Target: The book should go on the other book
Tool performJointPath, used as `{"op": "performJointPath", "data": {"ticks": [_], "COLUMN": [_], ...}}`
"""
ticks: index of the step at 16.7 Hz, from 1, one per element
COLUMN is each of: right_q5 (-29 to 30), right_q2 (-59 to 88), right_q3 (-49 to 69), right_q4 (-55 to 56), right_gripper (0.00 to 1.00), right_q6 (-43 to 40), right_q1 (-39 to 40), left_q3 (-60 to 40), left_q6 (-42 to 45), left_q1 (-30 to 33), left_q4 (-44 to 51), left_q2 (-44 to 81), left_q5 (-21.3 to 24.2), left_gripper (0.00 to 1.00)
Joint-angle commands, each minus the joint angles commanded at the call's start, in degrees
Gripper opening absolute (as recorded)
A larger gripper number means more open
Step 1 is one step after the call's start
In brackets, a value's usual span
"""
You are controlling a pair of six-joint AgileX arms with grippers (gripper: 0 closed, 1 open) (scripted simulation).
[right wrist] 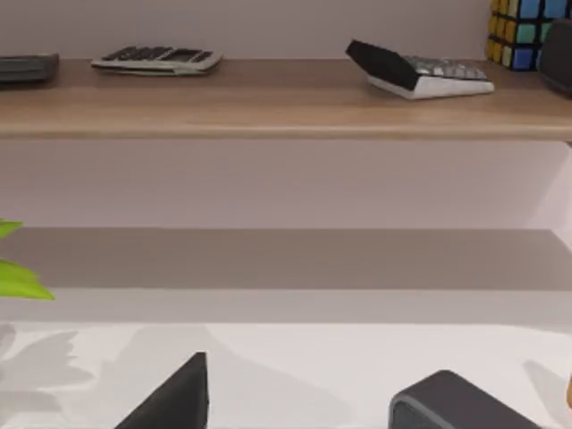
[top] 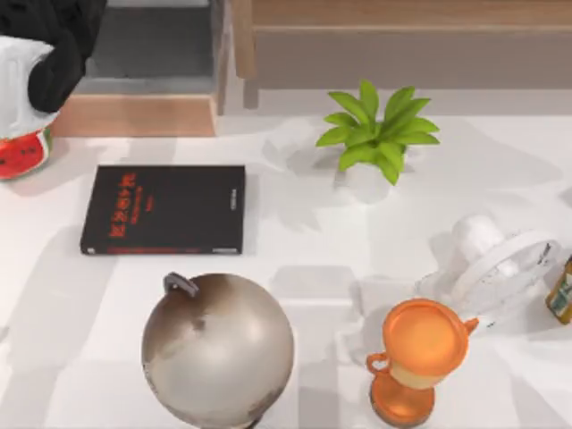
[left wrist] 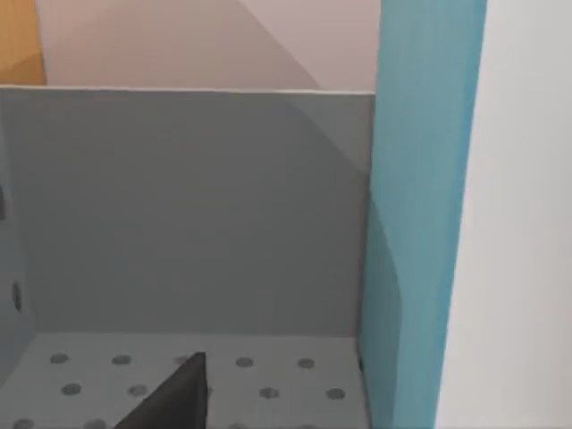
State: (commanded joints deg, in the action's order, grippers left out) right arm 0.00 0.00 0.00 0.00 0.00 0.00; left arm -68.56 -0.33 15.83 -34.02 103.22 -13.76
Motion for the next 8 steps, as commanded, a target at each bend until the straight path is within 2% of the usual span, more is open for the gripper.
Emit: {"op": "performJointPath", "data": {"ticks": [3, 8], "right_q5": [0.0, 0.0], "right_q2": [0.0, 0.0], "right_q3": [0.0, 0.0], "right_q4": [0.0, 0.0], "right_gripper": [1.0, 1.0], "right_q6": [0.0, 0.0], "right_q1": [0.0, 0.0], "left_q3": [-4.47, -5.4], "left_q6": [-0.04, -0.04], "left_q1": [1.03, 1.24], "left_q4": [-2.19, -2.65], "left_q2": [6.24, 7.44], "left_q5": [-0.9, -1.1], "left_gripper": [1.0, 1.0]}}
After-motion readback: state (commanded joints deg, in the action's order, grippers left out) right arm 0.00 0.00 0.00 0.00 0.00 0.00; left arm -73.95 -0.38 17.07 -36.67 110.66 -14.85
